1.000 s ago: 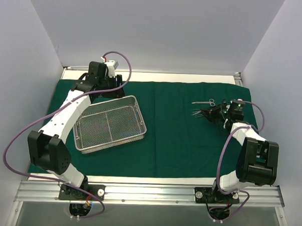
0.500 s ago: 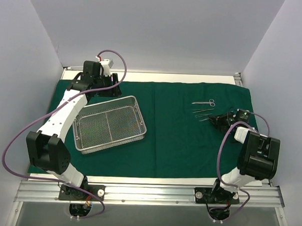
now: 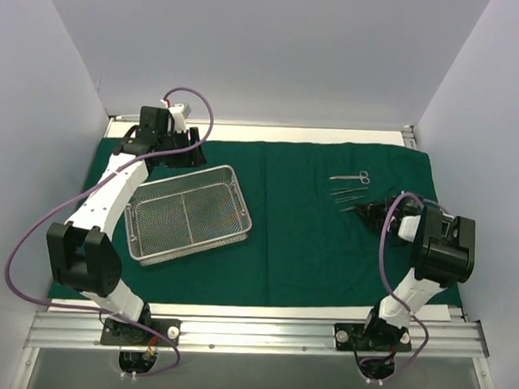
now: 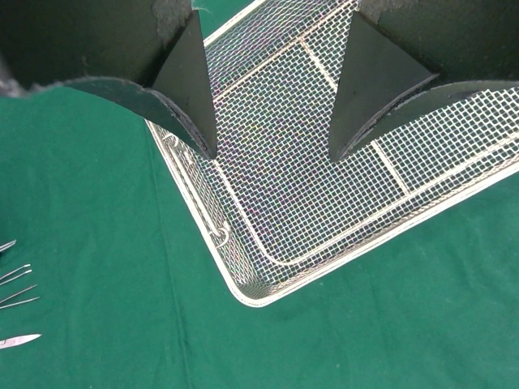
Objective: Open and lay out the surgical kit
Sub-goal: Place the medical item in the surgical kit.
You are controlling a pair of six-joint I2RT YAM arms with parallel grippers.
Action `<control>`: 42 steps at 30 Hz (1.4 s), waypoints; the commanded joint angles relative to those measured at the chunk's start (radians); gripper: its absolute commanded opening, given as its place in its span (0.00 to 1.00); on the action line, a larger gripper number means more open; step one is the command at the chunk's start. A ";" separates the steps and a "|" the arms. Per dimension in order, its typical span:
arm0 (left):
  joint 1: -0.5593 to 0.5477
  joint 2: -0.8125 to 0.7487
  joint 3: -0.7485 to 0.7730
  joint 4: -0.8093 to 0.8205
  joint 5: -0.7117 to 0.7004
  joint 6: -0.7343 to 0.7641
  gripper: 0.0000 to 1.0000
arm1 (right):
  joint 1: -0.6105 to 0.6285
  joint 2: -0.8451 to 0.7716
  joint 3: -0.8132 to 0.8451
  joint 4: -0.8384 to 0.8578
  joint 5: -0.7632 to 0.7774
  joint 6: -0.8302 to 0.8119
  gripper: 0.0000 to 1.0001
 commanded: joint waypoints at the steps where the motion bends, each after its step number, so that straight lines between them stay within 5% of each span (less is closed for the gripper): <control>1: 0.012 0.012 0.014 0.044 0.026 -0.015 0.66 | -0.004 0.021 0.041 0.050 0.027 0.009 0.00; 11: 0.026 0.027 0.020 0.043 0.035 -0.018 0.66 | -0.004 0.038 0.046 0.025 0.041 0.003 0.02; 21: 0.035 0.027 0.014 0.052 0.050 -0.024 0.66 | -0.004 -0.020 0.101 -0.220 0.126 -0.112 0.21; 34: 0.044 0.003 -0.018 0.072 0.067 -0.035 0.67 | 0.019 -0.063 0.084 -0.305 0.164 -0.154 0.22; 42: 0.051 -0.025 -0.049 0.077 0.064 -0.032 0.67 | 0.024 -0.120 0.214 -0.421 0.158 -0.240 0.22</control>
